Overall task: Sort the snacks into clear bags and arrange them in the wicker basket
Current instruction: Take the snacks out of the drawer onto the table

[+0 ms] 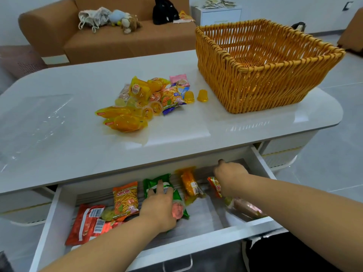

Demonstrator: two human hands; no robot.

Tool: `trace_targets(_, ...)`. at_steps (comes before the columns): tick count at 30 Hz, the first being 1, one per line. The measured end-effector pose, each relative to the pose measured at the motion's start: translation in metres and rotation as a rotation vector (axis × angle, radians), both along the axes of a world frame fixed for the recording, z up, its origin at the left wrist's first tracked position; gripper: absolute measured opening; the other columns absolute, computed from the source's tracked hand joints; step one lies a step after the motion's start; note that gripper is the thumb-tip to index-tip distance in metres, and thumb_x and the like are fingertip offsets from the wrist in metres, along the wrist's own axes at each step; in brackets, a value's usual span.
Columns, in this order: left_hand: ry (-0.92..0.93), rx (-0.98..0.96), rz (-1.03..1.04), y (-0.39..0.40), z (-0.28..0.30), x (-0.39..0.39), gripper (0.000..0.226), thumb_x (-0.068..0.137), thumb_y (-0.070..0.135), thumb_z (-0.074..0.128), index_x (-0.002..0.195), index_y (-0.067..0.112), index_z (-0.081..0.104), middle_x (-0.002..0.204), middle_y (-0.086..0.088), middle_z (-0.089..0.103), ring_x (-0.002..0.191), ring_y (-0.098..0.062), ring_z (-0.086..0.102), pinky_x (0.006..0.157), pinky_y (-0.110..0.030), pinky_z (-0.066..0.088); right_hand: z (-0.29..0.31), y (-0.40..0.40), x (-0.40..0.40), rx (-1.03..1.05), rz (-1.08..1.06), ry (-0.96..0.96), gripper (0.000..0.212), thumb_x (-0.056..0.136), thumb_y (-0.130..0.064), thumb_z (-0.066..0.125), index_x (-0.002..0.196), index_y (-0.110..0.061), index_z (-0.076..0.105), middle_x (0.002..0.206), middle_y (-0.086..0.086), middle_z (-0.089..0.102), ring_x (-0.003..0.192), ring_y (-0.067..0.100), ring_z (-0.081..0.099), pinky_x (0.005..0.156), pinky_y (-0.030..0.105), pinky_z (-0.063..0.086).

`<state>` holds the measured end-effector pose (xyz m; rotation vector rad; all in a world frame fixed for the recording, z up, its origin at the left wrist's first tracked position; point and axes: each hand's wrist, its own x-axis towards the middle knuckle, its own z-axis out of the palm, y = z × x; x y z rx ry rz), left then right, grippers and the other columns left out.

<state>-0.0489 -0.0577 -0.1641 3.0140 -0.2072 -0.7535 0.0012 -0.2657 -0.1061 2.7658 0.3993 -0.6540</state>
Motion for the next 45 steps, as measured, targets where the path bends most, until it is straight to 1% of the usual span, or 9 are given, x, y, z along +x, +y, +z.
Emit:
trace_targets(9,0.057,0.177,-0.152,-0.006,0.017,-0.002,0.079,0.091,0.026,0.057,0.154,0.02,0.011,0.161,-0.019,-0.003,0.141,-0.047,0.023,0.107,-0.046,0.04,0.072,0.016,0.009,0.24,0.15,-0.029,0.034,0.07,-0.031,0.073,0.089,-0.022,0.047,0.078,-0.005,0.048,0.069,0.013,0.049,0.057,0.029,0.043)
trace_targets(15,0.034,0.233,-0.195,-0.001,0.02,-0.01,0.071,0.089,0.019,0.057,0.15,0.008,0.024,0.158,-0.017,0.012,0.138,-0.041,0.028,0.106,-0.045,0.041,0.137,0.016,0.033,0.739,-0.043,0.091,0.04,0.065,-0.033,0.084,0.089,-0.024,0.055,0.092,0.001,0.064,0.081,0.016,0.063,0.064,0.033,0.056)
trace_targets(20,0.013,0.088,-0.064,0.005,0.034,-0.012,0.065,0.09,0.024,0.054,0.146,0.015,0.022,0.144,-0.014,0.036,0.133,-0.035,0.032,0.107,-0.043,0.038,0.141,0.021,0.06,1.184,-0.443,0.058,0.05,0.075,-0.033,0.08,0.111,-0.022,0.047,0.093,-0.002,0.059,0.081,0.014,0.061,0.062,0.025,0.052)
trace_targets(25,-0.021,-0.205,0.061,0.004,0.084,-0.001,0.042,0.086,0.032,0.059,0.121,0.017,0.04,0.124,-0.01,0.054,0.117,-0.029,0.051,0.093,-0.036,0.045,0.122,0.03,0.089,1.421,-0.98,0.125,0.037,0.083,-0.032,0.073,0.099,-0.015,0.044,0.083,0.004,0.057,0.069,0.017,0.059,0.055,0.029,0.05)
trace_targets(29,-0.04,-0.528,0.202,0.005,0.139,0.018,0.031,0.081,0.033,0.068,0.1,0.023,0.046,0.091,0.0,0.06,0.077,-0.013,0.058,0.061,-0.029,0.045,0.105,0.047,0.116,1.629,-1.067,0.254,0.043,0.087,-0.005,0.066,0.125,-0.01,0.048,0.098,0.013,0.065,0.067,0.023,0.069,0.054,0.039,0.056)
trace_targets(31,-0.081,-0.677,0.272,0.009,0.157,0.03,0.033,0.08,0.033,0.072,0.1,0.024,0.049,0.09,0.0,0.063,0.075,-0.014,0.061,0.062,-0.033,0.05,0.092,0.056,0.131,1.742,-1.063,0.186,0.057,0.081,0.009,0.061,0.133,-0.009,0.042,0.116,0.016,0.061,0.073,0.025,0.069,0.048,0.036,0.056)
trace_targets(36,-0.314,-0.865,0.348,0.02,0.172,0.064,0.033,0.079,0.031,0.077,0.099,0.029,0.052,0.103,0.005,0.066,0.089,-0.013,0.066,0.075,-0.033,0.054,0.058,0.055,0.144,1.309,-0.923,-0.302,0.03,0.077,-0.019,0.068,0.105,-0.01,0.067,0.102,0.015,0.069,0.092,0.033,0.066,0.083,0.044,0.057)
trace_targets(40,-0.575,-0.79,0.358,0.022,0.19,0.11,0.034,0.079,0.032,0.076,0.103,0.024,0.054,0.098,0.01,0.064,0.088,-0.005,0.06,0.07,-0.016,0.044,0.059,0.033,0.134,1.365,-1.001,-0.221,0.02,0.086,-0.017,0.069,0.074,-0.004,0.059,0.069,0.018,0.068,0.067,0.033,0.07,0.07,0.046,0.06)
trace_targets(45,-0.592,-0.555,0.372,-0.008,0.214,0.186,0.036,0.074,0.046,0.073,0.076,0.019,0.049,0.076,0.002,0.052,0.069,-0.013,0.051,0.053,-0.027,0.034,0.035,0.018,0.123,1.598,-0.847,-0.31,0.023,0.085,-0.013,0.071,0.104,-0.004,0.061,0.072,0.011,0.069,0.053,0.015,0.067,0.06,0.034,0.06)
